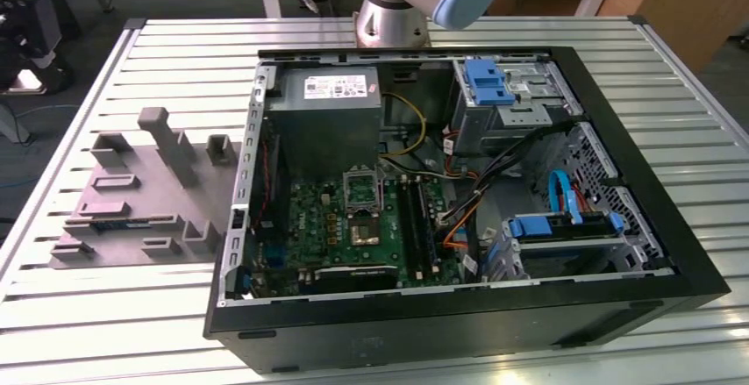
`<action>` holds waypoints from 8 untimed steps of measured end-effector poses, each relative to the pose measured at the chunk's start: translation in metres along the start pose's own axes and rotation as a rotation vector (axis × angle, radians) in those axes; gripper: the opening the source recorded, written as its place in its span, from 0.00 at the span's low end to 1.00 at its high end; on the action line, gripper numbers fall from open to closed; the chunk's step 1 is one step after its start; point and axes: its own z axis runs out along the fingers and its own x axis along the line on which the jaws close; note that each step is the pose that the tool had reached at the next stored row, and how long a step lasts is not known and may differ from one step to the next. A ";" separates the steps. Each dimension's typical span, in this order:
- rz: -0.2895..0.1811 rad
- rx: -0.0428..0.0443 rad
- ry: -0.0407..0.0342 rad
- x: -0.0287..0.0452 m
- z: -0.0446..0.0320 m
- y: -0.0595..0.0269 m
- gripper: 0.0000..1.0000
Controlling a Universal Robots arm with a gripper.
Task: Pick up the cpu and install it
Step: 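Pick up the cpu and move it towards the insertion slot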
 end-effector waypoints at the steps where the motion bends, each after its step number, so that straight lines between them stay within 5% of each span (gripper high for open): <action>1: 0.000 0.0000 0.0000 -0.0004 0.0000 0.0000 0.47; 8: 0.000 0.0000 0.0000 -0.0059 0.0001 0.0002 0.47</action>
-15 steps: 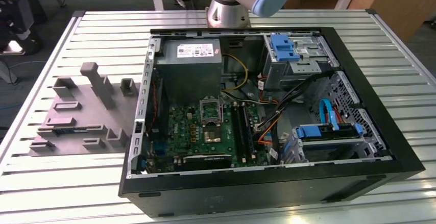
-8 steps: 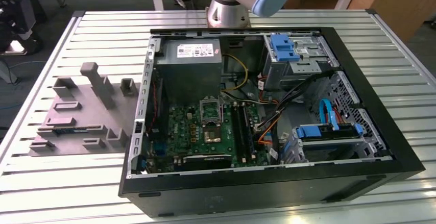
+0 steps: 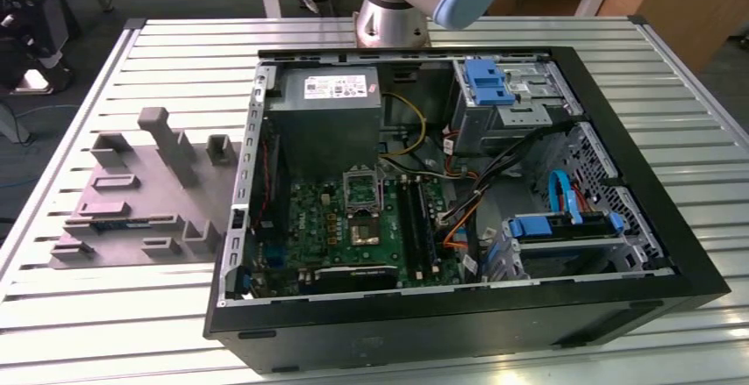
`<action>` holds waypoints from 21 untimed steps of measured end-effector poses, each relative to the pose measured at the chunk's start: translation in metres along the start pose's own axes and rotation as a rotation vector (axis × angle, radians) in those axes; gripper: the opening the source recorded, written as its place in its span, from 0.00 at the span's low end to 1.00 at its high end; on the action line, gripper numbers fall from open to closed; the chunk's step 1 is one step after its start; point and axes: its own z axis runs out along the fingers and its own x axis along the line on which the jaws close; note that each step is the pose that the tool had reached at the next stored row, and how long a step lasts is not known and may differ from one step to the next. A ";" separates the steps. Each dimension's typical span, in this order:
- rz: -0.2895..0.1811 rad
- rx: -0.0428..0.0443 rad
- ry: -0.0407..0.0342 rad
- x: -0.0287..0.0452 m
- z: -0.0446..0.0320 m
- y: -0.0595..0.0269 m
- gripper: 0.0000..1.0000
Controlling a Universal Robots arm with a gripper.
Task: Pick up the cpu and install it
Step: 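Pick up the cpu and move it towards the insertion slot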
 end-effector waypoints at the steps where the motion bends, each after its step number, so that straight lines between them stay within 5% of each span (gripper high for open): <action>1: 0.000 -0.0001 -0.0001 -0.0003 0.0000 0.0000 0.47; 21: 0.000 0.0000 -0.0001 -0.0054 0.0001 0.0002 0.47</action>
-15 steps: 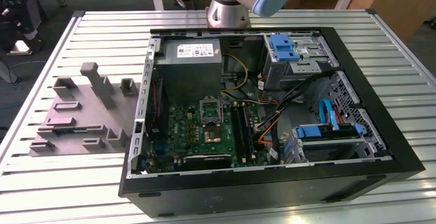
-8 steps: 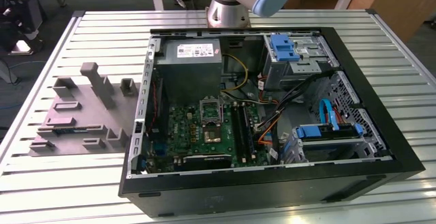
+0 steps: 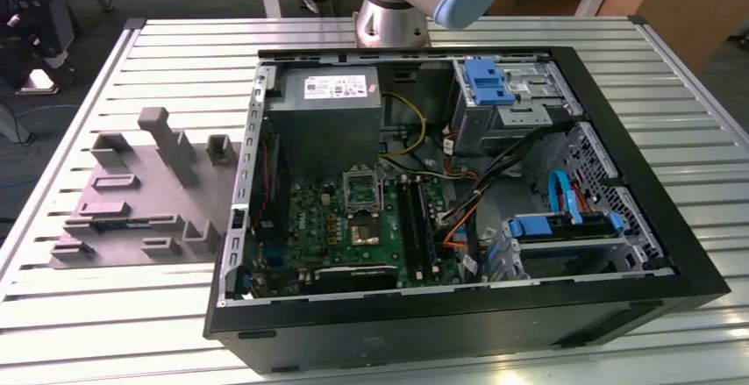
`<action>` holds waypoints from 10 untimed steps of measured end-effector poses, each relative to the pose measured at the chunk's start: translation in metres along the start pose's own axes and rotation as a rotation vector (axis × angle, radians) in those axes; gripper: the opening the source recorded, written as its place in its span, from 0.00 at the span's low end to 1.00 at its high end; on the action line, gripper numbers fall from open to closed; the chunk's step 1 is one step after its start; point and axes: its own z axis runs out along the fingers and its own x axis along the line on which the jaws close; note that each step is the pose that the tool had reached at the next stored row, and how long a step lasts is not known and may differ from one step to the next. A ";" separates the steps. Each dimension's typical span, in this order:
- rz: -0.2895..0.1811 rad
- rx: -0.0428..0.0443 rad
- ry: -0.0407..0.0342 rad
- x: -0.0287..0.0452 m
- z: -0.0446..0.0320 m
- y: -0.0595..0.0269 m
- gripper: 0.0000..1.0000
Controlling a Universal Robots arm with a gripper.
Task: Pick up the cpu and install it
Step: 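Pick up the cpu and move it towards the insertion slot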
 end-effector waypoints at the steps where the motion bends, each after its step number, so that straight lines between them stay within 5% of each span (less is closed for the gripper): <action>1: 0.000 0.0000 0.0001 -0.0003 0.0000 0.0000 0.47; 10: 0.000 0.0000 0.0000 -0.0043 0.0001 0.0002 0.47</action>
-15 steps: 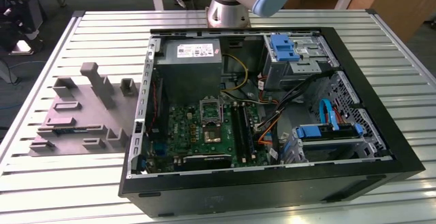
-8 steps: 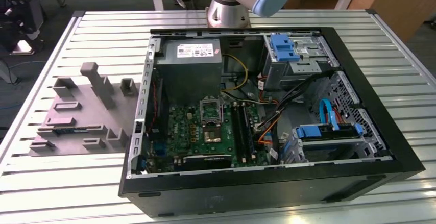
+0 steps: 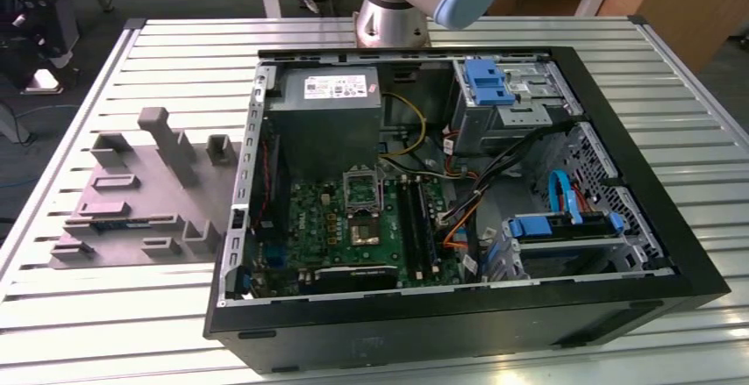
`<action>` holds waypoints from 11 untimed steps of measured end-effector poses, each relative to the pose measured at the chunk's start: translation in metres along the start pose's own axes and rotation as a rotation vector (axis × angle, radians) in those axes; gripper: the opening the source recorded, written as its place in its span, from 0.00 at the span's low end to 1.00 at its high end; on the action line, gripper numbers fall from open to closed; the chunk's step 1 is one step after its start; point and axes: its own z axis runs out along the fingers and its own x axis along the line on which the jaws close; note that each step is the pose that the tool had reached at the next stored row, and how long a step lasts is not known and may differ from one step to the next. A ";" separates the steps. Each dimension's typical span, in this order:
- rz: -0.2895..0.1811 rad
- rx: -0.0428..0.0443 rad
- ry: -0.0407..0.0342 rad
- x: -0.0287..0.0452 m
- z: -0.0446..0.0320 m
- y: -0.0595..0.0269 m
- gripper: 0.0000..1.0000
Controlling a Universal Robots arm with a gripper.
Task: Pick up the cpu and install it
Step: 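Pick up the cpu and move it towards the insertion slot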
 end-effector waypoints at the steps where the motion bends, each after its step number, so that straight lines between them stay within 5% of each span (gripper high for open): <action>1: 0.000 0.0000 -0.0001 -0.0003 0.0000 0.0000 0.47; 11: 0.000 0.0001 0.0001 -0.0056 0.0000 0.0002 0.47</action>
